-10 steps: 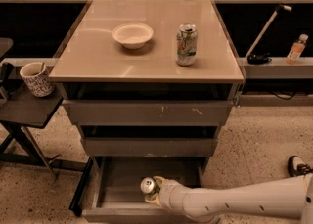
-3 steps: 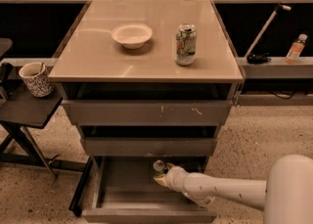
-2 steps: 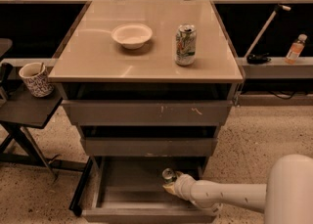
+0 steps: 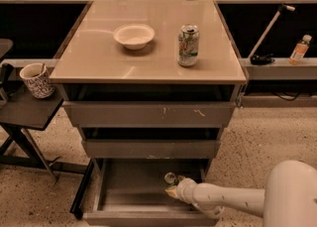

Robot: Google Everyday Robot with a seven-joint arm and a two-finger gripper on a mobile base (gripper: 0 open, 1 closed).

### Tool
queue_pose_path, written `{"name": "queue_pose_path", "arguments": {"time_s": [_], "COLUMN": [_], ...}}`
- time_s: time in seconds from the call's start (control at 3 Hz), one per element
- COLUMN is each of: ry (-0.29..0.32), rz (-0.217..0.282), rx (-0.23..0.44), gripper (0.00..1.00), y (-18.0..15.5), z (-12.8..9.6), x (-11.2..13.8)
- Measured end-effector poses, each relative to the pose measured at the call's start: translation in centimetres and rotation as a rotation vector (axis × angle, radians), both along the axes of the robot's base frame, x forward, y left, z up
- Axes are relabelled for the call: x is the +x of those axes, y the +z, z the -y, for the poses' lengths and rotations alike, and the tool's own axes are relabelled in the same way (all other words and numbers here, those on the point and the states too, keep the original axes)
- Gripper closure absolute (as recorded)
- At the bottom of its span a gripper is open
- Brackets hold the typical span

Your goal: Place green can into bottom drawer

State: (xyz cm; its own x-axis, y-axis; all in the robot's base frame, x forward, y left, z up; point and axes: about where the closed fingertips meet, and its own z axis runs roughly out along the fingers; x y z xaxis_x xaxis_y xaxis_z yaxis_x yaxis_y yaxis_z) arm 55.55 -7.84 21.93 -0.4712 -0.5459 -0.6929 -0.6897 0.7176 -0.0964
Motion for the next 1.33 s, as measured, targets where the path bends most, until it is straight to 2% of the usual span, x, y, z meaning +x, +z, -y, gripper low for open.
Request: {"name": "queue_pose_path", "arguments": {"time_s": [0.33, 0.67, 1.33], "ry": [-0.008, -0.015, -0.015], "rz": [-0.043, -0.041, -0.041], "rx": [0.022, 0.024, 0.024], "gripper": [1.0, 0.81, 0.35], "y": [-3.52, -3.71, -3.71], "z": [0.11, 0.25, 0.24], "x": [0.36, 0.74, 0.74]}}
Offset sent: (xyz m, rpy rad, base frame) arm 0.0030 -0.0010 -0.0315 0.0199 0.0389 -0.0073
